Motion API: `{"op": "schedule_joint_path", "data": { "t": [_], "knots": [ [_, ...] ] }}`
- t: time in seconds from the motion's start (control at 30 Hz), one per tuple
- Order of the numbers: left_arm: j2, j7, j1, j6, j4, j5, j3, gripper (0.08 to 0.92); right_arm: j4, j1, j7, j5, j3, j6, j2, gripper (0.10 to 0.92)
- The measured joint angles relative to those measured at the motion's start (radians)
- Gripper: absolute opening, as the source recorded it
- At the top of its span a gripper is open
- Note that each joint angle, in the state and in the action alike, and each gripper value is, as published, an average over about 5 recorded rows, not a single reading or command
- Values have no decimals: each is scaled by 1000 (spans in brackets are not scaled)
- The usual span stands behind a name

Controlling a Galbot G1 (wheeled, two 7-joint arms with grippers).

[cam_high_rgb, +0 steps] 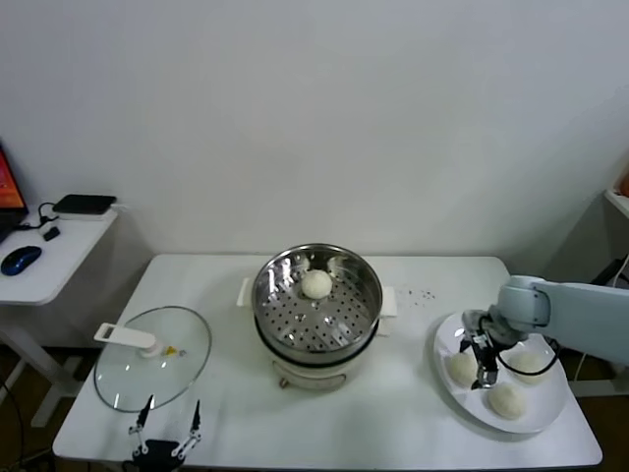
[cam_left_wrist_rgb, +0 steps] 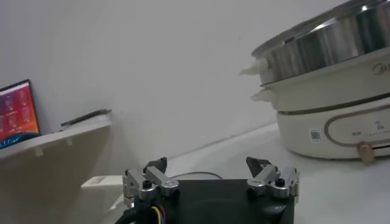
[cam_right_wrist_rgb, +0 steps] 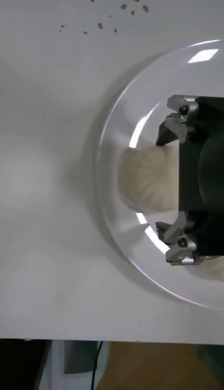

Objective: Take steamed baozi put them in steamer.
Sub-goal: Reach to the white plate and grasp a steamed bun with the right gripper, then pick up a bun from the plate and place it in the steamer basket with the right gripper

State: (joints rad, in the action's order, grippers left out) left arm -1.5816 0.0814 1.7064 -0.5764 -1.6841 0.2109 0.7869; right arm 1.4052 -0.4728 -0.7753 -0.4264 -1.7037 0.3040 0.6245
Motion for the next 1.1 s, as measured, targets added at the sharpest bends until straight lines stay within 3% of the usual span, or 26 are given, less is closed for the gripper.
{"op": "schedule_joint_path", "data": {
  "t": [0.2, 0.57, 1.1],
  "knots": [
    [0, 0, 0, 0, -3, 0, -2, 823, 7, 0, 1, 12, 4, 4, 0, 702],
    [0, 0, 8, 1, -20, 0, -4, 823, 69, -135, -15, -24, -81, 8, 9, 695],
    [10, 3, 11, 4, -33, 1, -16, 823, 258, -646, -70, -324, -298, 47, 162, 689]
  ]
}}
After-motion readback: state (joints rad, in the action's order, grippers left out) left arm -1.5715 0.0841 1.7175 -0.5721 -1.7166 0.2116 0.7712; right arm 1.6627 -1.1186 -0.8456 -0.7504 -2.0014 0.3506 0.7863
